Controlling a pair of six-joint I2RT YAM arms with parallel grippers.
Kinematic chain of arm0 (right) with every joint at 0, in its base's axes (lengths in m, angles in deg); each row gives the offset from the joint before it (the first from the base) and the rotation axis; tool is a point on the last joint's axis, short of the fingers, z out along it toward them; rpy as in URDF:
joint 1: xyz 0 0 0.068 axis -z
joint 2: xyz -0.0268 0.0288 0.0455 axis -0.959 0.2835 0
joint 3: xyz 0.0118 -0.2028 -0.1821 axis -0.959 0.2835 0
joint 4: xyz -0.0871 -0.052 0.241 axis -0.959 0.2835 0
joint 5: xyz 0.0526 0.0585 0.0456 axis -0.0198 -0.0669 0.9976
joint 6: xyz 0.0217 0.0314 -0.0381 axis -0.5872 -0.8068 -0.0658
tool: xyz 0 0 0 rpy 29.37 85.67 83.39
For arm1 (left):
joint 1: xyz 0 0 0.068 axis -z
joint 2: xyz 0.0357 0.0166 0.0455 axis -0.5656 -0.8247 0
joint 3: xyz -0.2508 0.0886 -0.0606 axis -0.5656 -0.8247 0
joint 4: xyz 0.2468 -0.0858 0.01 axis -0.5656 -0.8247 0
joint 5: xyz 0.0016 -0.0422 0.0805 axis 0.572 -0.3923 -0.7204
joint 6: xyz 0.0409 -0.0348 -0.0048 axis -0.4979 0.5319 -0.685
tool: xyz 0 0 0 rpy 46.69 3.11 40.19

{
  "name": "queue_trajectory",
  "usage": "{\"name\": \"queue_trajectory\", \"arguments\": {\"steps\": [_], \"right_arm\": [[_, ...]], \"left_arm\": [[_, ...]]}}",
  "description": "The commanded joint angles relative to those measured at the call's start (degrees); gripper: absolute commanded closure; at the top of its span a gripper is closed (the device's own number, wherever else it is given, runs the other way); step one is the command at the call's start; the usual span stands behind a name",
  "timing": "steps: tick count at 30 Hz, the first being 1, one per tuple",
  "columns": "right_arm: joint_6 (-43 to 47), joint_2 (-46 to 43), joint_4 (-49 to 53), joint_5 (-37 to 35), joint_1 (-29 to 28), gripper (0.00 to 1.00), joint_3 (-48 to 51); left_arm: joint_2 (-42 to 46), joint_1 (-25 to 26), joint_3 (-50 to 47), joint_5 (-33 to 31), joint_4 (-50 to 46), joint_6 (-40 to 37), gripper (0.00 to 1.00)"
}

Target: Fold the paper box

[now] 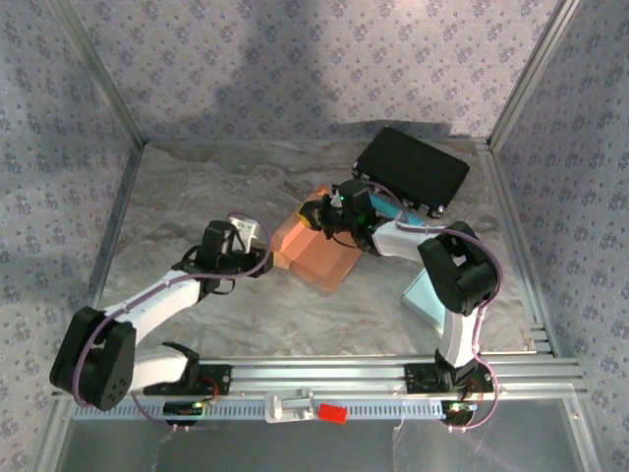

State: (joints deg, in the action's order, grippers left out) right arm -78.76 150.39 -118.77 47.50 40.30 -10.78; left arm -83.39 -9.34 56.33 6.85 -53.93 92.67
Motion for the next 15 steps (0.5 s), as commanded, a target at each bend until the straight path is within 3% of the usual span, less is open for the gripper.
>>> {"name": "queue_trajectory", "arguments": {"steps": [1,15], "right_arm": [[-1.2,0.8,-2.8,1.7,0.4,1.0,0.3],[-4.7,5.2,-7.9,4.9,1.3,1.0,-0.3]], "left_arm": [[-1.5,1.1,0.8,1.3,3.9,-3.5,0.57],[-7.4,3.5,0.0,0.3,13.0,-6.8,0.61]]}}
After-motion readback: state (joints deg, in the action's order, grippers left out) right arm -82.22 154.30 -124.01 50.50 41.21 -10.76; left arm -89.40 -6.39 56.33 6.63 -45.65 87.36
